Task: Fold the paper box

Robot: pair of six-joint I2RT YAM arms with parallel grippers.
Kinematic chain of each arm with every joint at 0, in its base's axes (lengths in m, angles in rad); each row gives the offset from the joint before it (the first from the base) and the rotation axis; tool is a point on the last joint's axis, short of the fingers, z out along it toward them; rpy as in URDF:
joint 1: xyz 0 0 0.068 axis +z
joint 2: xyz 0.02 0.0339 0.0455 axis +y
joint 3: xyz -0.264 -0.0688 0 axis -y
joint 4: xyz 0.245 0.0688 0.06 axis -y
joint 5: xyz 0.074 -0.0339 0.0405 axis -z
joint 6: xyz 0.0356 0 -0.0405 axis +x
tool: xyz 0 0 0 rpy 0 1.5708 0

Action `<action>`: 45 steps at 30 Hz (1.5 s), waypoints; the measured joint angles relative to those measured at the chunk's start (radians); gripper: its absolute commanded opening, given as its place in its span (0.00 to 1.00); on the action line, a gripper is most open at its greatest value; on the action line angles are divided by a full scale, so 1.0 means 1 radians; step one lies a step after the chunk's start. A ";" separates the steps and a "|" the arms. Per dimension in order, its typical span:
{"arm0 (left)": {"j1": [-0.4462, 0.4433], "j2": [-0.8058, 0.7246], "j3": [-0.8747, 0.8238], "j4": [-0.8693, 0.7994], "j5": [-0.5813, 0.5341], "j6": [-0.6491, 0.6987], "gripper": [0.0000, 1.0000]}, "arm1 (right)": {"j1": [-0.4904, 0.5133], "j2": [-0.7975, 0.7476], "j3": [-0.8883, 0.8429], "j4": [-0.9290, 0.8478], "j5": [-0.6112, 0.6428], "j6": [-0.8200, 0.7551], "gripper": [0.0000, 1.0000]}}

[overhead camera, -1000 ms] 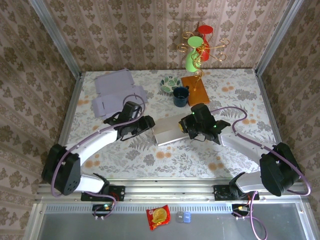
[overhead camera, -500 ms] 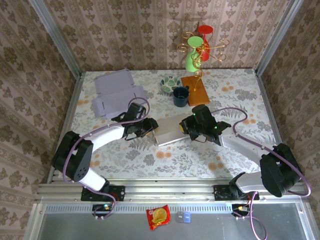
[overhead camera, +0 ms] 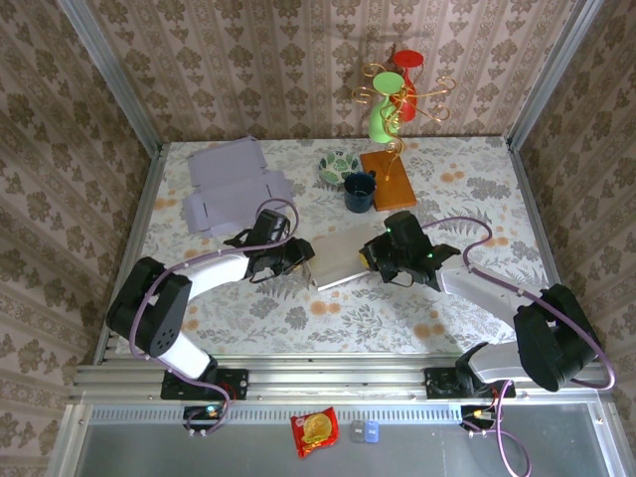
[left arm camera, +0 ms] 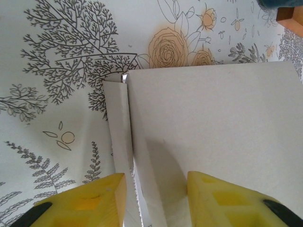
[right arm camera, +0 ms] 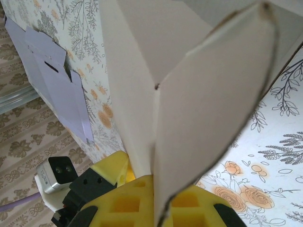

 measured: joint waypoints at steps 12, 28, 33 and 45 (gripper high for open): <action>0.000 0.027 -0.010 0.048 0.020 -0.001 0.32 | -0.005 0.019 -0.005 0.000 0.000 -0.015 0.04; -0.001 0.048 -0.016 0.088 0.034 -0.001 0.29 | -0.016 0.049 -0.008 0.000 -0.007 -0.042 0.08; -0.001 0.056 -0.017 0.093 0.034 -0.001 0.28 | -0.034 0.059 -0.026 0.000 -0.030 -0.064 0.09; -0.009 0.074 -0.019 0.093 0.034 0.000 0.28 | -0.052 0.080 -0.026 -0.016 -0.054 -0.136 0.13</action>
